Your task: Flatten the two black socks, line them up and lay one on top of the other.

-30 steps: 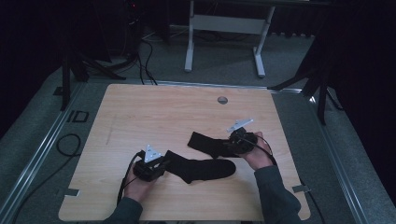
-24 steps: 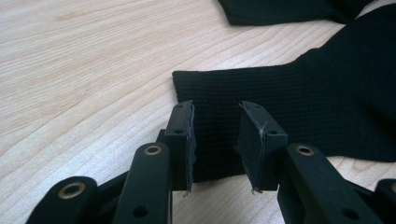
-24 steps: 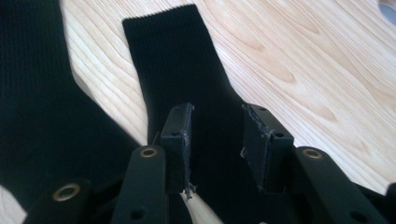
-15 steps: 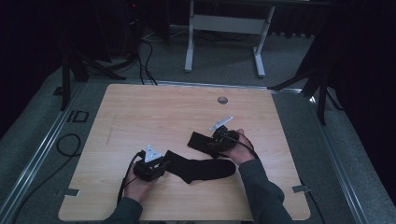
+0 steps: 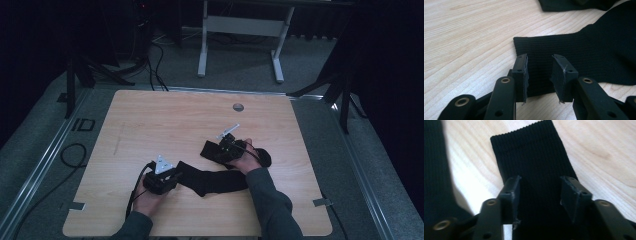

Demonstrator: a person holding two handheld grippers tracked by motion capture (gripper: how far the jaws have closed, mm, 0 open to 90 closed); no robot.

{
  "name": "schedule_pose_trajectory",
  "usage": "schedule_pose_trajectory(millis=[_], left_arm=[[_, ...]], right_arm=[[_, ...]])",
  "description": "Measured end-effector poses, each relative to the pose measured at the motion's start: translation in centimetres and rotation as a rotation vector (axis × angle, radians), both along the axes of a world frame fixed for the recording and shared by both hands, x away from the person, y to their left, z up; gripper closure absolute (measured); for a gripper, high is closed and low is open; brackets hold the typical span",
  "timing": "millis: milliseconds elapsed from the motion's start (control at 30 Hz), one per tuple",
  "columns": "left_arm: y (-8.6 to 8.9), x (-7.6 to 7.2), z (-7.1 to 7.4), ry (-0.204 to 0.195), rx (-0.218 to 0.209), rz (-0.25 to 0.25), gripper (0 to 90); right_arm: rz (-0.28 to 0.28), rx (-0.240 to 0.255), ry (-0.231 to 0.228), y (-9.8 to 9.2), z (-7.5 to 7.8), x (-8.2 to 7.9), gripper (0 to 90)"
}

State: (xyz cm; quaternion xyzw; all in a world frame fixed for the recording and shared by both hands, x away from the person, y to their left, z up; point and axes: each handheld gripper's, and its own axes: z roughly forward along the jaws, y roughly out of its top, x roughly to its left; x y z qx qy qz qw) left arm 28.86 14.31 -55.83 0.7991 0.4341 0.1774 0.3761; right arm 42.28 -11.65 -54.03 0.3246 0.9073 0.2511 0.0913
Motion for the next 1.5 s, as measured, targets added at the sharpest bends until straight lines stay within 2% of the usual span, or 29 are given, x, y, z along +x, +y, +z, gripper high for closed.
schedule_pose_trajectory(millis=[100, 200, 267, 367, 533, 700, 900, 1200, 1500], left_arm=[[-0.1, 0.0, 0.0, 0.001, 0.001, -0.002, 65.9], [-0.2, 0.0, 0.0, 0.002, 0.005, -0.006, 66.0], [-0.2, 0.0, -0.1, 0.003, 0.006, -0.007, 66.0], [-0.2, 0.0, -0.1, 0.005, 0.006, -0.008, 66.0], [-0.2, 0.0, -0.1, 0.004, 0.005, -0.008, 66.0], [-0.1, 0.0, -0.1, 0.003, 0.003, -0.006, 66.0], [-0.3, 0.0, -0.1, 0.006, 0.004, -0.012, 66.0], [-0.4, 0.0, -0.2, 0.01, 0.007, -0.016, 66.3], [-0.4, 0.0, -0.3, 0.012, 0.005, -0.015, 66.6]], right_arm=[[-0.016, 0.001, -0.014, -0.2, 0.0, 0.1, 61.3], [-0.038, -0.004, -0.013, -0.3, 0.1, 0.2, 77.2], [-0.059, -0.004, -0.012, -0.4, 0.1, 0.3, 83.0], [-0.081, 0.011, 0.003, -0.4, 0.1, 0.5, 84.0], [-0.085, -0.005, -0.009, -0.2, 0.2, 0.3, 84.4], [-0.09, 0.005, -0.023, -0.1, 0.8, 0.0, 84.8], [-0.074, 0.06, -0.069, -0.6, 3.3, -1.2, 84.9], [-0.06, 0.215, -0.117, -3.0, 7.6, -3.4, 84.8], [-0.03, 0.27, -0.234, -4.5, 12.2, -6.0, 84.8]])
